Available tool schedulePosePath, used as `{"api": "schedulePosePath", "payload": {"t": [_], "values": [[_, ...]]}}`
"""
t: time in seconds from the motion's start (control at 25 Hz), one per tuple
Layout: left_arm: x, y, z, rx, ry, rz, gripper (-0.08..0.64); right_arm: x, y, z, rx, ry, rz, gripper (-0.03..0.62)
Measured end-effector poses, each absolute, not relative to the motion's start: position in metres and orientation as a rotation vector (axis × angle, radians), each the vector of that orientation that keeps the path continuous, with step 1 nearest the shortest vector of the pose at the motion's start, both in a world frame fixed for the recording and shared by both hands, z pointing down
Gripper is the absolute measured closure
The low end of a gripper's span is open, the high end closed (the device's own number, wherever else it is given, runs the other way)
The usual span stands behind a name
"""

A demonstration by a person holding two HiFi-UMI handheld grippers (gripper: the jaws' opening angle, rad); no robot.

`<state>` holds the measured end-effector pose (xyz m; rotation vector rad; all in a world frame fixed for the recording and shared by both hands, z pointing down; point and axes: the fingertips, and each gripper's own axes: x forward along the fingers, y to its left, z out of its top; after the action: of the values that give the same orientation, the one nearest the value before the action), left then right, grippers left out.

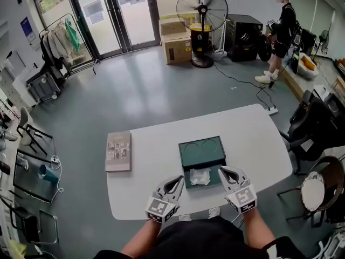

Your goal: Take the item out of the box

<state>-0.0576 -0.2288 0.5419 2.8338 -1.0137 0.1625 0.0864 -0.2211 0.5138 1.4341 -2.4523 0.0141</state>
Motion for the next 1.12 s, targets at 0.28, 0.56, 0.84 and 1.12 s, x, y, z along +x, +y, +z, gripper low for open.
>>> {"api": "schedulePosePath", "payload": {"t": [0.28,0.56,0.84,1.12], "values": [[-0.044,-0.243,0.537,2.804,-1.087,0.139,0.549,0.08,-0.234,0.539,1.179,-2.406,-0.056,0.579],[-0.031,-0.238,0.56,2.75,-1.112,0.173,0.549,0.075,-0.239,0.589,0.892,-2.317,-0.069,0.48],[-0.037,-0.239,0.563,2.688,-1.153,0.161,0.549,0.064,-0.244,0.632,0.66,-2.194,-0.167,0.42],[-0.043,-0.237,0.572,2.658,-1.176,0.179,0.549,0.05,-0.245,0.678,0.478,-2.091,-0.209,0.373]]}}
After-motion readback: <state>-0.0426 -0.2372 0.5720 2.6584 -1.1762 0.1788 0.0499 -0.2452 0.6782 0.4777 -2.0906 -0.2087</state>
